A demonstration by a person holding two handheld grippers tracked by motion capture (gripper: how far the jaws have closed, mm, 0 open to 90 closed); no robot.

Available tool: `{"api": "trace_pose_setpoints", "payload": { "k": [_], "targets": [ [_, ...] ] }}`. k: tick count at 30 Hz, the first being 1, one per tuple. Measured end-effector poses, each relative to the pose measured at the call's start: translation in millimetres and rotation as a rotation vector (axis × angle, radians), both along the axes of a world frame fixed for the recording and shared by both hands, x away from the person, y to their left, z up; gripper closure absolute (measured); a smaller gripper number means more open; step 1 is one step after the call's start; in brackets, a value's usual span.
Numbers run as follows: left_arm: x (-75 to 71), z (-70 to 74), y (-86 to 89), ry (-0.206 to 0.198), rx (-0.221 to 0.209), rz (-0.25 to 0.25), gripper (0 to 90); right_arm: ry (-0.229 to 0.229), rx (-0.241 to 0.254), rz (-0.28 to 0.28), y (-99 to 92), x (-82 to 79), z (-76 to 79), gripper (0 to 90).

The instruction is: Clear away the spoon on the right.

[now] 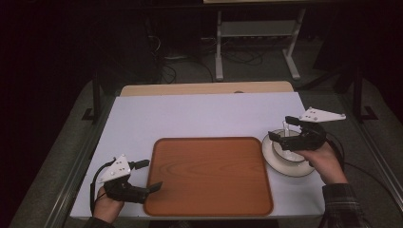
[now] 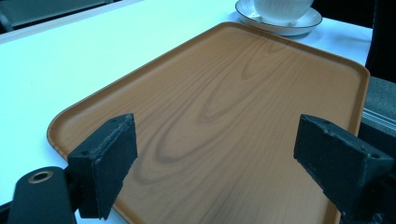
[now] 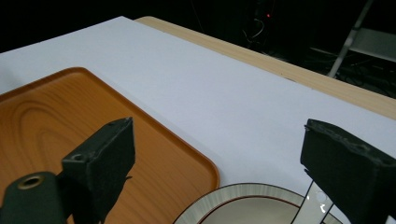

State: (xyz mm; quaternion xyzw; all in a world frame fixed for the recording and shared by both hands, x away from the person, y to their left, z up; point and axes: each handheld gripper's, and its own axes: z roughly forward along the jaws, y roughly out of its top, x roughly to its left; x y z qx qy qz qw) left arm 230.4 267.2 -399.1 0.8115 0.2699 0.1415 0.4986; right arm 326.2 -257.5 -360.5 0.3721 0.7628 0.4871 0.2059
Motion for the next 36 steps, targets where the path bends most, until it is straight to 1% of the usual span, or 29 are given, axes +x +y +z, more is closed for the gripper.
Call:
{"api": "trace_pose_setpoints", "payload": {
  "k": [6, 7, 9, 12, 14, 15, 17, 21, 22, 23, 24, 26, 29, 31, 34, 36],
  "targets": [
    [0.6, -0.4, 0.2, 0.002, -0.002, 0.002, 12.8, 0.015, -0.004, -0.018, -2.5, 10.1, -1.2, 13.5],
    [0.6, -0.4, 0.2, 0.001, -0.003, 0.002, 12.8, 0.018, -0.008, -0.026, -3.4, 12.2, -1.5, 15.1],
    [0.8, -0.5, 0.3, 0.002, -0.004, 0.002, 12.8, 0.036, 0.000, -0.025, -4.9, 15.4, -2.7, 19.7],
    [1.1, -0.7, 0.1, 0.003, -0.004, 0.002, 12.8, 0.054, -0.013, -0.030, -5.1, 19.3, -5.6, 29.8],
    [1.2, -0.8, -0.1, 0.003, -0.003, 0.000, 12.8, 0.057, -0.029, -0.047, -4.4, 21.4, -7.6, 38.5],
    [1.2, -1.0, -0.6, 0.006, -0.004, 0.000, 12.8, 0.059, -0.032, -0.040, -4.3, 22.8, -8.6, 40.7],
    [1.3, -1.0, -0.8, 0.006, -0.004, -0.001, 12.8, 0.069, -0.043, -0.056, -4.0, 25.6, -10.7, 48.0],
    [1.6, -1.3, -1.0, 0.007, -0.005, 0.000, 12.8, 0.098, -0.054, -0.061, -4.4, 30.5, -15.0, 59.2],
    [1.6, -1.3, -1.0, 0.006, -0.005, -0.001, 12.8, 0.095, -0.058, -0.066, -4.6, 31.6, -16.0, 62.0],
    [1.8, -1.4, -1.0, 0.006, -0.005, -0.002, 12.8, 0.097, -0.064, -0.083, -4.8, 32.7, -16.7, 67.2],
    [1.8, -1.4, -1.0, 0.006, -0.005, -0.002, 12.8, 0.103, -0.072, -0.089, -5.2, 33.9, -17.7, 69.0],
    [2.2, -1.5, -1.1, 0.006, -0.005, -0.002, 12.8, 0.112, -0.072, -0.102, -6.6, 36.7, -19.6, 77.6],
    [2.8, -1.7, -1.2, 0.006, -0.005, 0.000, 12.8, 0.128, -0.072, -0.116, -8.0, 40.9, -22.6, 86.3],
    [2.8, -1.6, -1.2, 0.005, -0.005, -0.001, 12.8, 0.130, -0.086, -0.132, -8.1, 43.7, -24.7, 89.1],
    [2.8, -1.6, -1.3, 0.005, -0.004, 0.000, 12.8, 0.140, -0.086, -0.140, -8.8, 46.1, -26.1, 89.2],
    [2.9, -1.8, -1.4, 0.007, -0.003, 0.000, 12.8, 0.145, -0.095, -0.149, -8.5, 47.3, -27.0, 89.3]
  ]
}}
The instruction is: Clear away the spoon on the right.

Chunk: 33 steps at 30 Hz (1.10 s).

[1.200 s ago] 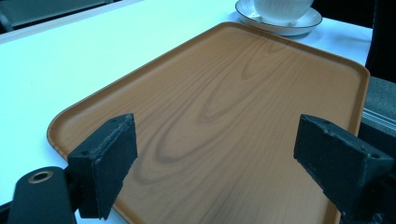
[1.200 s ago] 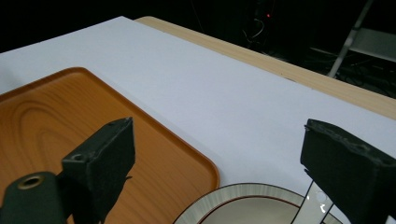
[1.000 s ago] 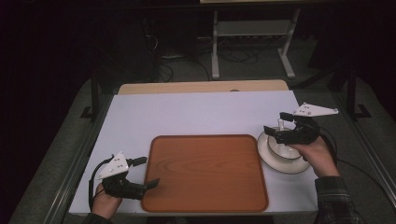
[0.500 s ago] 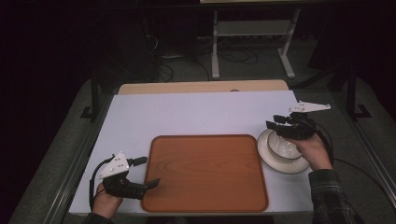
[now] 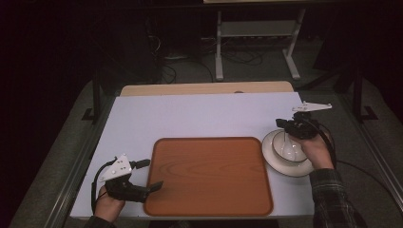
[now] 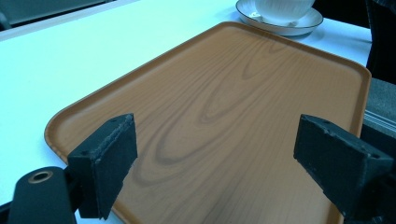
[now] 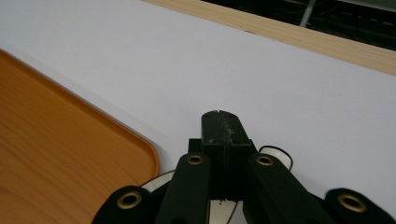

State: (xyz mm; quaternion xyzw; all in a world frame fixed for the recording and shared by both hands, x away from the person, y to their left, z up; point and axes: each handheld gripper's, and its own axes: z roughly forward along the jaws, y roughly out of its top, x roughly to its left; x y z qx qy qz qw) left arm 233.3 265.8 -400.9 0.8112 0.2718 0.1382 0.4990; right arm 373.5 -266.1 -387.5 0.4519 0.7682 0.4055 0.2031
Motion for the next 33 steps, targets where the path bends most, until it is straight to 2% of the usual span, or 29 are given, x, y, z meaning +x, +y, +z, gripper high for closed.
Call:
{"api": "trace_pose_setpoints", "payload": {
  "k": [2, 8, 12, 23, 33],
  "targets": [
    [0.2, -0.1, 0.0, 0.002, -0.001, 0.000, 12.8, 0.011, -0.024, -0.018, 0.5, 1.7, -1.9, 89.3],
    [0.9, -0.5, -0.4, 0.003, 0.000, 0.001, 12.8, 0.012, -0.034, -0.052, -2.4, 3.3, -1.9, 89.4],
    [1.0, -0.5, -0.3, 0.004, -0.001, 0.004, 12.8, 0.035, -0.051, -0.085, -8.6, 3.5, -5.6, 89.4],
    [2.2, -0.8, 0.3, -0.003, -0.003, 0.013, 12.8, 0.024, -0.056, -0.153, -22.0, -1.4, -5.7, 89.4],
    [1.7, -0.8, 0.8, -0.005, -0.004, 0.014, 12.8, 0.020, -0.072, -0.183, -28.4, -5.9, -5.6, 89.4]
  ]
}}
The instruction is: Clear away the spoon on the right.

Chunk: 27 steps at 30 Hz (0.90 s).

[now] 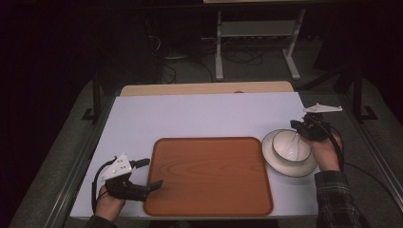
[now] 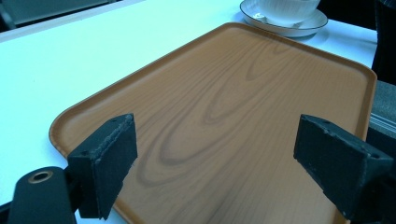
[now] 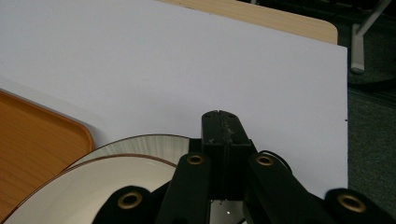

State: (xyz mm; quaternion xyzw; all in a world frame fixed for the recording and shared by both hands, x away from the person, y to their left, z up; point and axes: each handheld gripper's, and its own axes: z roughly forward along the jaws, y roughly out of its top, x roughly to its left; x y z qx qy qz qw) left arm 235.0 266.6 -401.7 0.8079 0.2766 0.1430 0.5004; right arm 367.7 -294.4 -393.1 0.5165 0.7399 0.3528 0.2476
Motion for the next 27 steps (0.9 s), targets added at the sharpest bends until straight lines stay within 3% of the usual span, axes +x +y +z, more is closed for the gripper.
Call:
{"api": "trace_pose_setpoints", "payload": {
  "k": [27],
  "targets": [
    [-1.1, 0.9, -1.3, -0.001, 0.005, -0.014, 12.8, 0.009, 0.012, -0.079, -29.8, -24.5, 0.6, 89.5]
  ]
}}
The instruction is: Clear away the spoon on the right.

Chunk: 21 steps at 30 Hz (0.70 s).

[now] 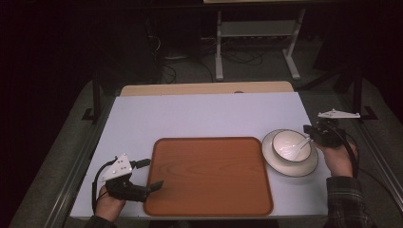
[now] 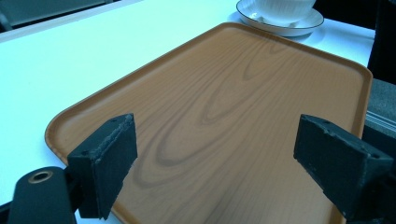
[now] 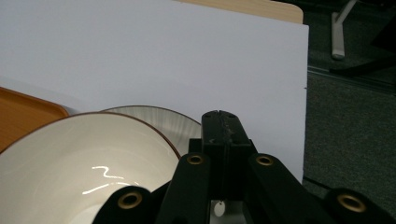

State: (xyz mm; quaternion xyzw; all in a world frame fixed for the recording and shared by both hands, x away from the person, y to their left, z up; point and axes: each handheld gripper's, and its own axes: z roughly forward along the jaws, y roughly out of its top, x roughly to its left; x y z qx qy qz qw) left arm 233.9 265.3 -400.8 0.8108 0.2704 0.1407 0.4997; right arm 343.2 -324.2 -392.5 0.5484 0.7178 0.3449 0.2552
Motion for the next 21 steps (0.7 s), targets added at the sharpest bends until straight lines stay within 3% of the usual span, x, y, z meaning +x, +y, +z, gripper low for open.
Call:
{"api": "trace_pose_setpoints", "payload": {
  "k": [13, 21],
  "targets": [
    [-1.4, 1.5, 1.7, -0.007, -0.005, 0.000, 12.8, 0.005, 0.033, -0.013, -13.3, -25.0, 0.4, 89.4],
    [-1.1, 1.7, 2.2, -0.010, -0.003, -0.004, 12.8, -0.043, 0.056, -0.004, -18.5, -32.7, 7.1, 89.4]
  ]
}}
